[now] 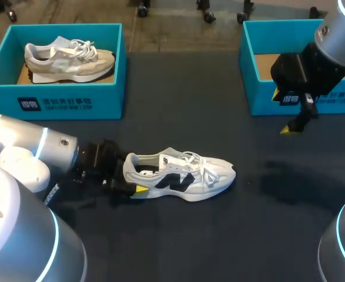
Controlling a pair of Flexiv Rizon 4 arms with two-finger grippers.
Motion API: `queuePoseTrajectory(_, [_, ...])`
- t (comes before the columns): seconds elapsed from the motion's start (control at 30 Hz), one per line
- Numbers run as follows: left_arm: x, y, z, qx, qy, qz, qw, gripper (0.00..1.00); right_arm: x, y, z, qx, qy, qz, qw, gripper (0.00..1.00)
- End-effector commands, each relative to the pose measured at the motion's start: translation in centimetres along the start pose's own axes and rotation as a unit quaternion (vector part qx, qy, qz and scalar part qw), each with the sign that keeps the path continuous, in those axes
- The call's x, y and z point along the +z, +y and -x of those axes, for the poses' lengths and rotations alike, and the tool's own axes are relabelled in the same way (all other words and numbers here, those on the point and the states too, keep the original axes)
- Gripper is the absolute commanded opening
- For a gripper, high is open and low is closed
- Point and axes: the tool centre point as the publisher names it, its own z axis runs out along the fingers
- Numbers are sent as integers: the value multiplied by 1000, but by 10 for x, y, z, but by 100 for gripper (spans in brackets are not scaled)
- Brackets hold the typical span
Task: Take the shoe out of the shoebox, open the shoe tongue, remove and reinsert the insole, then place the shoe into the shoebox
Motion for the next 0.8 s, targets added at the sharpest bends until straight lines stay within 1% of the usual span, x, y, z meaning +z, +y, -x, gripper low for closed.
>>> queuePoseTrajectory(0.03, [1,1,2,-1,0,1,1000,0,1,0,0,0,0,-1,1000,100])
queuePoseTrajectory(0.07, [1,1,2,-1,0,1,1000,0,1,1,0,14,-22,7,1000,100])
queuePoseTrajectory(0.1, [1,1,2,-1,0,1,1000,0,3,2,-1,64,-32,11,997,100])
queuePoseTrajectory(0.13, [1,1,2,-1,0,1,1000,0,4,4,0,86,-44,4,995,100])
queuePoseTrajectory(0.17, [1,1,2,-1,0,1,1000,0,5,7,0,116,-66,10,991,100])
queuePoseTrajectory(0.2, [1,1,2,-1,0,1,1000,0,5,11,0,140,-72,9,988,100])
queuePoseTrajectory(0.23, [1,1,2,-1,0,1,1000,0,5,15,2,162,-70,0,984,100])
queuePoseTrajectory(0.27, [1,1,2,-1,0,1,1000,0,6,20,4,187,-81,-1,979,100])
queuePoseTrajectory(0.33, [1,1,2,-1,0,1,1000,0,6,27,6,201,-93,-5,975,100])
queuePoseTrajectory(0.37, [1,1,2,-1,0,1,1000,0,7,35,9,229,-92,-11,969,100])
queuePoseTrajectory(0.4, [1,1,2,-1,0,1,1000,0,8,41,12,236,-101,-11,966,100])
queuePoseTrajectory(0.43, [1,1,2,-1,0,1,1000,0,9,46,14,253,-95,-14,963,100])
queuePoseTrajectory(0.5, [1,1,2,-1,0,1,1000,0,11,55,21,258,-88,-18,962,100])
queuePoseTrajectory(0.53, [1,1,2,-1,0,1,1000,0,12,58,23,266,-76,-25,961,100])
queuePoseTrajectory(0.57, [1,1,2,-1,0,1,1000,0,13,65,28,273,-74,-30,959,100])
queuePoseTrajectory(0.6, [1,1,2,-1,0,1,1000,0,13,72,29,284,-87,-27,954,100])
queuePoseTrajectory(0.63, [1,1,2,-1,0,1,1000,0,16,78,32,297,-74,-38,951,100])
queuePoseTrajectory(0.67, [1,1,2,-1,0,1,1000,0,17,82,34,302,-74,-40,950,100])
queuePoseTrajectory(0.73, [1,1,2,-1,0,1,1000,0,22,93,39,311,-84,-39,946,100])
queuePoseTrajectory(0.77, [1,1,2,-1,0,1,1000,0,24,96,41,316,-89,-42,944,100])
queuePoseTrajectory(0.8, [1,1,2,-1,0,1,1000,0,28,105,43,330,-89,-52,938,100])
